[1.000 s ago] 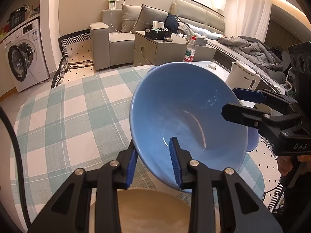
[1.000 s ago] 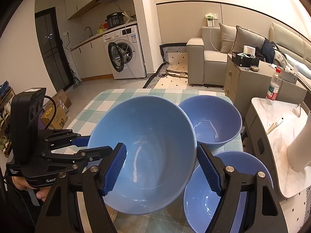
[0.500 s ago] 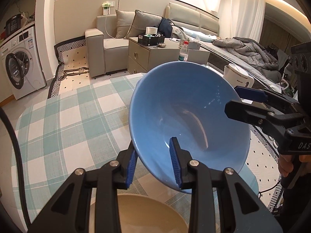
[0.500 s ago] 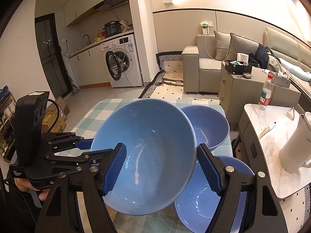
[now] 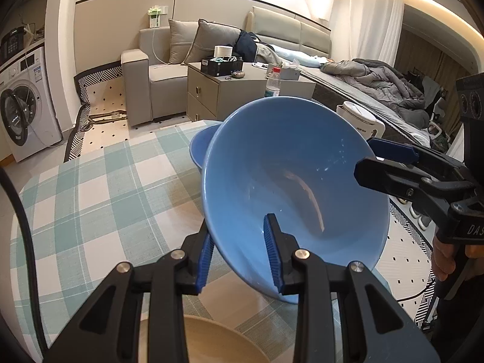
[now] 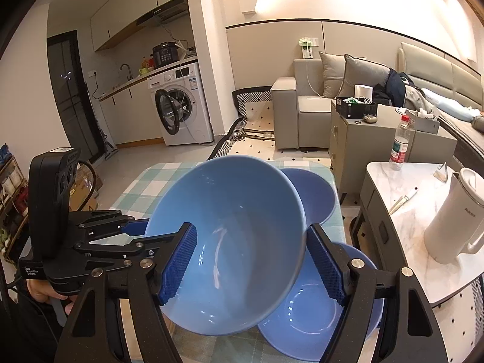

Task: Organize plates and bowls
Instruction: 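Lift the blue bowl with the left gripper toward another blue bowl, then lower the held blue bowl into the other blue bowl with the left gripper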

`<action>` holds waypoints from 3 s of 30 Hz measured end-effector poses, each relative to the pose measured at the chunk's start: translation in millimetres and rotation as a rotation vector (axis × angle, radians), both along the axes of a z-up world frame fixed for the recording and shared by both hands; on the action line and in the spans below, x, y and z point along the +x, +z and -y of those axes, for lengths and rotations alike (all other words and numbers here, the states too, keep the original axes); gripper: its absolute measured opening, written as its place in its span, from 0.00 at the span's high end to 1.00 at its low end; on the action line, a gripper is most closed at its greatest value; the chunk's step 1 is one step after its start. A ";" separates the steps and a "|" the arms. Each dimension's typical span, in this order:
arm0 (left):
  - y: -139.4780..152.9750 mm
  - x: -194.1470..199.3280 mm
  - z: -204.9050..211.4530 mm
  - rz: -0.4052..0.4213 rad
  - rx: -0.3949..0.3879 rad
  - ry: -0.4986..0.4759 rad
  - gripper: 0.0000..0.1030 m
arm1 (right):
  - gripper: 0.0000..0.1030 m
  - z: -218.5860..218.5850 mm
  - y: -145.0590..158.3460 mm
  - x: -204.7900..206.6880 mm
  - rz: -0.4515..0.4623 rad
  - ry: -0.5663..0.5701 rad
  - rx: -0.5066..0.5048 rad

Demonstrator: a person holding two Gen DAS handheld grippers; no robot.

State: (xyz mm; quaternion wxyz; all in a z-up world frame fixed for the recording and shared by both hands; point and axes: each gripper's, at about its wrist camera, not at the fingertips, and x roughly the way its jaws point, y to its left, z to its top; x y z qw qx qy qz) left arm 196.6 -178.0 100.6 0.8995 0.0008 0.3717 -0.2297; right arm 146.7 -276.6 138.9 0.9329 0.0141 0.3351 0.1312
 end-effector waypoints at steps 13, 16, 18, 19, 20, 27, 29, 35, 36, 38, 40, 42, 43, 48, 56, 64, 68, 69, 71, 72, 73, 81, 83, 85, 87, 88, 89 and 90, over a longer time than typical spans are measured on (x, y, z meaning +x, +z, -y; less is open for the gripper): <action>3.7 6.6 32.1 0.000 0.003 -0.055 0.70 | 0.25 26.1 8.6 -14.5 0.017 -0.062 0.030; 4.2 7.6 37.3 -0.002 0.004 -0.066 0.70 | 0.25 30.1 8.9 -17.4 0.018 -0.075 0.037; 3.8 9.1 39.5 -0.004 0.003 -0.074 0.70 | 0.25 32.5 7.7 -19.1 0.014 -0.085 0.037; 3.8 9.9 40.6 -0.005 0.003 -0.079 0.70 | 0.25 33.1 7.2 -19.4 0.013 -0.089 0.037; 4.0 10.5 42.0 -0.005 0.004 -0.083 0.70 | 0.25 33.5 6.5 -20.5 0.010 -0.095 0.039; -0.9 15.1 52.2 -0.024 0.005 -0.109 0.70 | 0.25 44.2 1.4 -25.8 0.005 -0.131 0.064; -2.6 15.7 56.0 -0.029 0.005 -0.117 0.70 | 0.25 48.7 -0.4 -27.2 0.004 -0.144 0.073; -6.4 16.7 69.6 -0.038 0.011 -0.129 0.70 | 0.25 62.2 -7.2 -29.9 -0.011 -0.171 0.088; -7.0 16.8 71.5 -0.039 0.011 -0.131 0.70 | 0.25 64.1 -8.0 -30.8 -0.012 -0.173 0.090; -8.4 17.9 75.5 -0.045 0.013 -0.135 0.70 | 0.25 67.4 -9.8 -31.3 -0.013 -0.179 0.093; -10.4 19.1 79.2 -0.049 0.015 -0.140 0.70 | 0.25 68.5 -11.0 -33.5 -0.019 -0.186 0.096; -12.2 20.3 83.4 -0.053 0.020 -0.144 0.70 | 0.25 71.1 -13.5 -34.6 -0.024 -0.193 0.098; -13.3 20.8 85.9 -0.054 0.025 -0.147 0.70 | 0.25 72.7 -15.3 -34.8 -0.028 -0.198 0.099; -18.7 24.5 94.8 -0.061 0.047 -0.155 0.70 | 0.25 80.6 -23.5 -31.8 -0.047 -0.214 0.104; -28.8 31.5 104.7 -0.085 0.070 -0.166 0.70 | 0.25 85.1 -33.3 -22.4 -0.078 -0.228 0.109; -36.7 32.4 112.8 -0.088 0.108 -0.165 0.70 | 0.25 87.7 -45.9 -15.5 -0.108 -0.242 0.104; -39.5 32.2 114.8 -0.089 0.120 -0.166 0.70 | 0.25 89.2 -52.2 -13.0 -0.117 -0.247 0.093; -40.0 31.9 115.3 -0.089 0.124 -0.167 0.70 | 0.25 89.5 -53.1 -12.6 -0.119 -0.248 0.091; -41.0 31.1 117.0 -0.085 0.135 -0.168 0.70 | 0.25 89.5 -55.4 -12.0 -0.124 -0.251 0.086; -41.5 30.7 117.6 -0.083 0.139 -0.168 0.70 | 0.25 89.1 -56.2 -12.8 -0.125 -0.252 0.085; -42.0 30.5 118.1 -0.084 0.141 -0.168 0.70 | 0.25 89.6 -57.1 -11.9 -0.128 -0.254 0.084; -46.6 30.6 123.1 -0.091 0.161 -0.177 0.70 | 0.25 91.9 -64.7 -7.5 -0.150 -0.268 0.063; -48.1 30.4 124.5 -0.090 0.168 -0.178 0.70 | 0.25 91.2 -67.1 -6.8 -0.155 -0.270 0.056; -48.4 30.0 125.8 -0.084 0.176 -0.179 0.70 | 0.25 91.2 -69.1 -6.6 -0.159 -0.270 0.050; -48.6 30.4 126.5 -0.083 0.180 -0.179 0.70 | 0.25 91.4 -71.2 -6.3 -0.161 -0.270 0.046; -48.8 30.5 126.7 -0.082 0.181 -0.180 0.70 | 0.25 91.7 -71.9 -5.6 -0.162 -0.270 0.045; -48.8 30.4 126.7 -0.081 0.182 -0.181 0.70 | 0.25 91.9 -72.7 -5.1 -0.164 -0.269 0.046; -49.1 30.7 126.3 -0.082 0.180 -0.180 0.69 | 0.25 92.4 -73.4 -4.6 -0.164 -0.266 0.047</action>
